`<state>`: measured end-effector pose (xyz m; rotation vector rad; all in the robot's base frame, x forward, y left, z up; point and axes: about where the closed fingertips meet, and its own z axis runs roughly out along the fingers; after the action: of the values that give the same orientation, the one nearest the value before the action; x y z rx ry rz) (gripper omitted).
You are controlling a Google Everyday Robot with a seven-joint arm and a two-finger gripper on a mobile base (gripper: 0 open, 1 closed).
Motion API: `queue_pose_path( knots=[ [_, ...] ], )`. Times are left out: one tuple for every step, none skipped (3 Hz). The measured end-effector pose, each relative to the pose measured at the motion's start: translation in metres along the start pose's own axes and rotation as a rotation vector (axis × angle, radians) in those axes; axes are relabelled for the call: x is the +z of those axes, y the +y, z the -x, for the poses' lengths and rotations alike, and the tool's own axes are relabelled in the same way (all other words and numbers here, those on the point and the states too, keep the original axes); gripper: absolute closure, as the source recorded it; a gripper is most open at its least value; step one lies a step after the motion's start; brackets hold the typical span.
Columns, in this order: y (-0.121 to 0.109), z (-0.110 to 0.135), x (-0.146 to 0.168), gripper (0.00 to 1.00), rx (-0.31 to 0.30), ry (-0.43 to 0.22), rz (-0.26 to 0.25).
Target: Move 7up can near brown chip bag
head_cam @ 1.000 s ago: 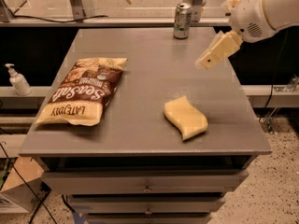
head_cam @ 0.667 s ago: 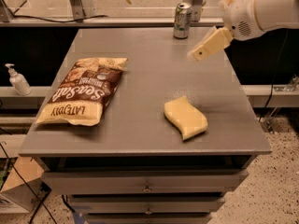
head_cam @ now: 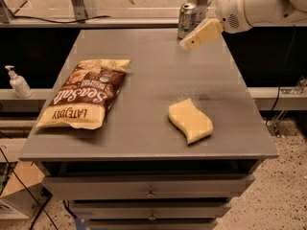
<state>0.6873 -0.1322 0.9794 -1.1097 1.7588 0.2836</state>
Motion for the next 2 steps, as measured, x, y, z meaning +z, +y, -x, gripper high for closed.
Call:
queue_pose_path(
  knots=[
    [-0.007, 0.006, 0.007, 0.00, -0.024, -0.008, -0.042],
    [-0.027, 0.009, 0.017, 0.00, -0.036, -0.026, -0.122]
  ],
)
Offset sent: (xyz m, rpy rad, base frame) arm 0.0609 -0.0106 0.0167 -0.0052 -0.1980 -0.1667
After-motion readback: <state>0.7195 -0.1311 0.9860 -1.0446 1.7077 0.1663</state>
